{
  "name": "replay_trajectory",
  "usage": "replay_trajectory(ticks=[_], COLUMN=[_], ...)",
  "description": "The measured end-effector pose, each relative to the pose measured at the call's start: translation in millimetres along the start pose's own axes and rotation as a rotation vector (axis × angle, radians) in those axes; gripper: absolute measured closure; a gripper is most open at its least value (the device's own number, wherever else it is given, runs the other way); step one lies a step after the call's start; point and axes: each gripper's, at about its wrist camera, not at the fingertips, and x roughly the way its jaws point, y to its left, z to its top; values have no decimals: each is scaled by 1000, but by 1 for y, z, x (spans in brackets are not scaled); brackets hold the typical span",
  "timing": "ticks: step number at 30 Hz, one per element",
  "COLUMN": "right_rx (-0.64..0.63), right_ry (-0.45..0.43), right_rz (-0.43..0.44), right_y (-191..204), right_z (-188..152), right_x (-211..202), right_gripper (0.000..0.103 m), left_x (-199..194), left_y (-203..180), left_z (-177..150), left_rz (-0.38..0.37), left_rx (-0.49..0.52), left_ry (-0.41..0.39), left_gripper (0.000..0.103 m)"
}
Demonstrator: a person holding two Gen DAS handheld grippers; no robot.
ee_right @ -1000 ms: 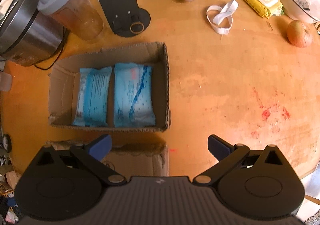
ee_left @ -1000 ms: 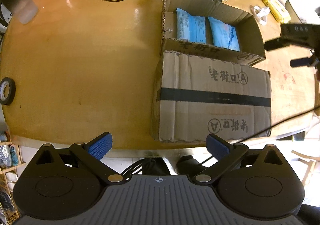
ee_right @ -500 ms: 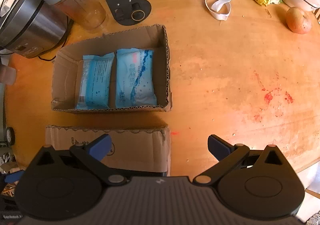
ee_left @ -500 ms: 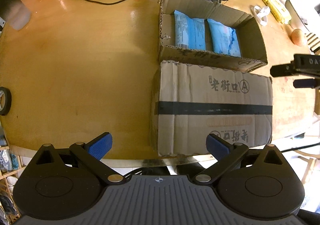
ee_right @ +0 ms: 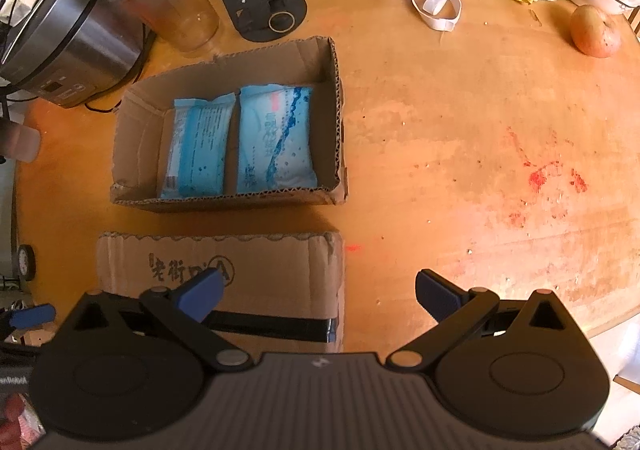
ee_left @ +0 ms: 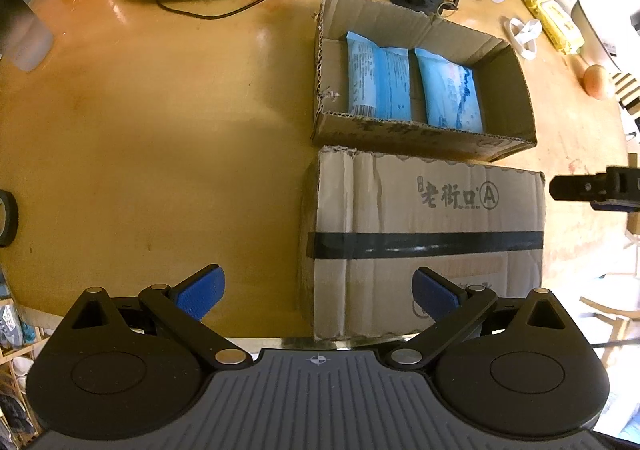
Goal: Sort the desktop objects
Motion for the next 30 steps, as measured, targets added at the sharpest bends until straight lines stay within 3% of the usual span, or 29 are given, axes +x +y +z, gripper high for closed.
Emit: replay_trajectory(ticks=[30], right_rx=[11], right_ry=[21], right_rz=[31], right_y=[0], right_z=[-27], right_x=[2], right_gripper=[0], left_x=[8], left_y=[1], left_z=[18], left_rz=[-14], left_rx=[8], left_ry=[6], left_gripper=[0])
